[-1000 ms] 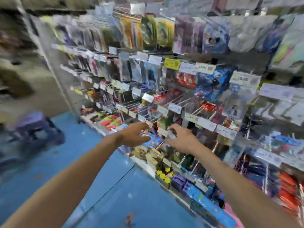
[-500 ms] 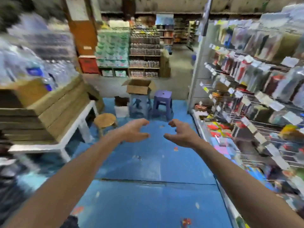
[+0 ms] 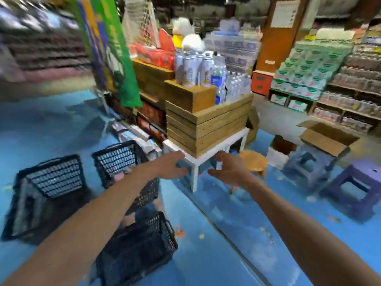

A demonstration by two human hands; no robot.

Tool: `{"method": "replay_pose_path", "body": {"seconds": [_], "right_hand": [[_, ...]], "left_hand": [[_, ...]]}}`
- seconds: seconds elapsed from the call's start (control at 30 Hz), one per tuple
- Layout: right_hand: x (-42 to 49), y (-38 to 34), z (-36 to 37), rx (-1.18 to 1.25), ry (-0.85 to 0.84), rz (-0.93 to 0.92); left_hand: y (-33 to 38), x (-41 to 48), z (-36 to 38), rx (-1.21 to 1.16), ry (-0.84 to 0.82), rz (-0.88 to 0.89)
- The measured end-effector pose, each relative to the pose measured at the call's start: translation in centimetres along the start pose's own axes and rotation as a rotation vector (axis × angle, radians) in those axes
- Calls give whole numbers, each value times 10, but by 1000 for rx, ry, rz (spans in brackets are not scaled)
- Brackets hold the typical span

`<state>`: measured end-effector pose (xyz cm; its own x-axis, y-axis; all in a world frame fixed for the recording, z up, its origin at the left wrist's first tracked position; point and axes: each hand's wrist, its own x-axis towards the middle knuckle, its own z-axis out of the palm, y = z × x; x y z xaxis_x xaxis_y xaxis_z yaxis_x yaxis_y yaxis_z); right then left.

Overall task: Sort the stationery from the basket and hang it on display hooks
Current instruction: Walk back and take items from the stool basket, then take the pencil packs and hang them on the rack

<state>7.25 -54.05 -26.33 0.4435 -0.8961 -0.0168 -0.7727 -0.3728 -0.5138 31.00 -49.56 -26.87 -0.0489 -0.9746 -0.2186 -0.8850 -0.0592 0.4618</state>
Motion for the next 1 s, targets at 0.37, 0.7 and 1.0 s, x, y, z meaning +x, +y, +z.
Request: {"method": "replay_pose_path", "body": {"seconds": [0.37, 0.7, 1.0], "right_hand": [[175, -177, 129, 37, -347, -447], [253, -317, 252, 118, -674, -637], [327, -356, 371, 145, -722, -373]], "left_hand": [[-203, -73, -71, -87, 184, -546], [-321, -144, -94, -262, 282, -894], [-453, -86, -107, -415, 215, -774]]}}
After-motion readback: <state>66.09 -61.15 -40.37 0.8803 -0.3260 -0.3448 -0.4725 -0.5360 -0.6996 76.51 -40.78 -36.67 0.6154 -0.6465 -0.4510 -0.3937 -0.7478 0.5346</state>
